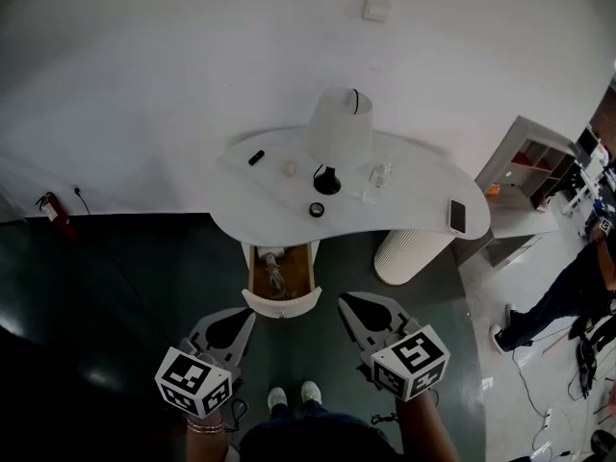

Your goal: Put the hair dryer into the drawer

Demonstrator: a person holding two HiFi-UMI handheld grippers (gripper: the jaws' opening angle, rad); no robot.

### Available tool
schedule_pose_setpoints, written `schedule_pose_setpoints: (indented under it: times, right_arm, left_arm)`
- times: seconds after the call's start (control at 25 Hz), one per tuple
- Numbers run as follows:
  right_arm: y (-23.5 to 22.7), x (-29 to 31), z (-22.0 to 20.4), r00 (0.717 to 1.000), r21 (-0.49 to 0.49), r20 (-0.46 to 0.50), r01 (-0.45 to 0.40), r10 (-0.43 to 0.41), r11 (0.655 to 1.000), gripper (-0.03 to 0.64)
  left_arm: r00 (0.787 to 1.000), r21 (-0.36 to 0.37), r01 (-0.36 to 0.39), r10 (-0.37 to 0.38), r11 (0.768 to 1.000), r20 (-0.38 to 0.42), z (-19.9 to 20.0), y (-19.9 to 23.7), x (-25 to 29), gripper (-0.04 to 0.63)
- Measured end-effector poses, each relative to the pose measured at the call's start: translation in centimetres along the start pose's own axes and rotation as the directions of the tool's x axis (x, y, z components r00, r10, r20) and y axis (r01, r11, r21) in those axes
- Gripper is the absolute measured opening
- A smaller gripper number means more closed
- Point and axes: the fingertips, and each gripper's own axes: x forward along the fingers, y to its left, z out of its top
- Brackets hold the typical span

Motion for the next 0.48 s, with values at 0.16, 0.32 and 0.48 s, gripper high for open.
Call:
schedule_pose_setpoints:
  times: [0.16, 0.32, 0.48]
  right_arm:
    - [-0.2, -0.1, 0.1, 1.000, -0.007, 0.008, -0.008, 0.008, 1.000, 0.018]
    - [-0.6, -0.4, 0.1, 1.000, -0.002, 0.021, -0.010, 0.010, 1.000, 0.018]
    - [-1.5, -0.3, 0.0, 1.000, 0.002, 0.028, -0.006, 0.006, 1.000, 0.018]
  left_arm:
    - [1.000, 0.012, 0.000, 0.000, 1.000, 0.008, 0.4, -0.4, 0.4, 0.015]
    - [1.000, 0.012, -0.002, 0.002, 1.000, 0.024, 0.7, -0.7, 0.7, 0.015]
    - [0.999, 0.006, -0.013, 0.013, 1.000, 0.040, 0.7, -0.7, 1.3, 0.015]
